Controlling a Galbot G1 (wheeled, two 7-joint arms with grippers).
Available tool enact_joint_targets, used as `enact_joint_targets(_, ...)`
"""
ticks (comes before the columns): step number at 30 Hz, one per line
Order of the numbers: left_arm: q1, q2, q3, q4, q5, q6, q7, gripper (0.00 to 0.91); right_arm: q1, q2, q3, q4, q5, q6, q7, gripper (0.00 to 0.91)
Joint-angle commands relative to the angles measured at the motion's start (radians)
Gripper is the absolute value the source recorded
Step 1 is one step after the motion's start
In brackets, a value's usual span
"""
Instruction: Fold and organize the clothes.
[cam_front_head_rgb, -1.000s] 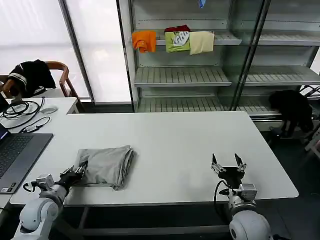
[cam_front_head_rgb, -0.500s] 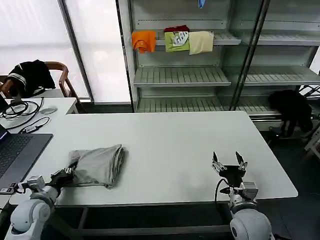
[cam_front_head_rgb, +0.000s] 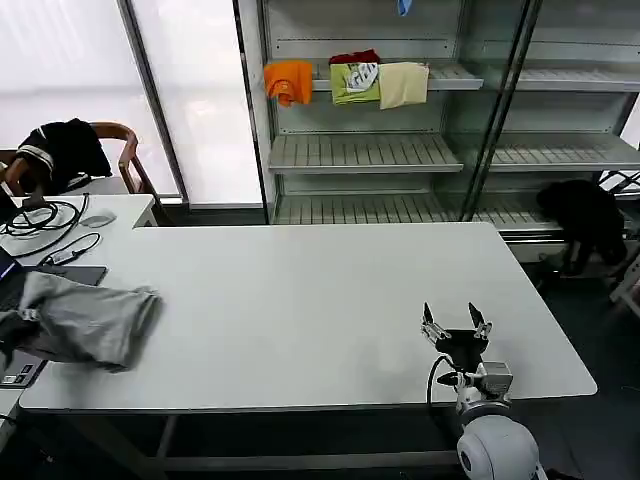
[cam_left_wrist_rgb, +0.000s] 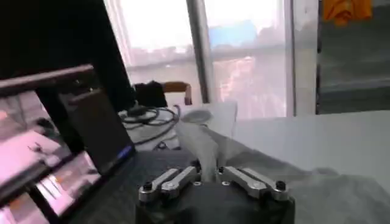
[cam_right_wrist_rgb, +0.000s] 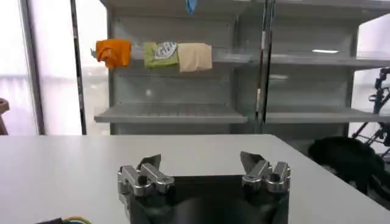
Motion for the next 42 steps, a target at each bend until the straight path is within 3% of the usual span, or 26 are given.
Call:
enact_joint_targets(1, 0.001, 0.101, -0.052, -0.054, 0.087, -0.020, 0.030, 0.000, -0.003, 0.000, 0.002, -0.001, 0.000, 0.001, 0.001, 0.907)
enact_joint_targets(6, 0.036, 0.014, 0.014, -0.223, 0.092, 0.015, 0.023, 0.000, -0.009, 0.002, 0.010, -0.001, -0.001, 0.001, 0.002, 0.907)
enact_joint_targets(11, 0.080, -0.045, 0.130, -0.464, 0.034, 0.128, -0.049, 0.010, -0.020, 0.005, 0.017, -0.008, -0.005, 0.004, 0.003, 0.907)
enact_joint_targets(16, -0.015, -0.102, 0.468, -0.635, -0.012, 0.175, -0.234, 0.010, -0.032, 0.023, 0.032, -0.013, -0.022, 0.004, 0.006, 0.907)
enact_joint_targets(22, -0.162, -0.226, 0.799, -0.531, 0.112, 0.174, -0.267, 0.010, -0.043, 0.034, 0.042, -0.031, -0.043, -0.005, 0.009, 0.907)
enact_joint_targets(30, -0.249, -0.296, 0.865, -0.351, 0.166, 0.170, -0.235, 0.010, -0.043, 0.061, 0.048, -0.031, -0.061, -0.017, 0.004, 0.907)
enact_joint_targets(34, -0.272, -0.314, 0.880, -0.345, 0.160, 0.171, -0.234, 0.071, -0.032, 0.073, 0.038, -0.056, -0.076, -0.016, 0.001, 0.907)
enact_joint_targets(35, -0.280, -0.321, 0.882, -0.342, 0.159, 0.172, -0.234, 0.121, -0.029, 0.074, 0.037, -0.059, -0.077, -0.016, 0.002, 0.907)
enact_joint_targets(36, -0.285, -0.328, 0.886, -0.340, 0.159, 0.172, -0.235, 0.302, -0.020, 0.077, 0.033, -0.063, -0.081, -0.018, 0.001, 0.907)
enact_joint_targets(37, -0.288, -0.333, 0.889, -0.338, 0.157, 0.172, -0.237, 0.907, -0.013, 0.082, 0.031, -0.067, -0.085, -0.021, 0.000, 0.907)
enact_joint_targets(42, -0.319, -0.400, 0.901, -0.315, 0.104, 0.168, -0.244, 0.907, 0.015, 0.094, 0.017, -0.094, -0.091, -0.025, -0.001, 0.907)
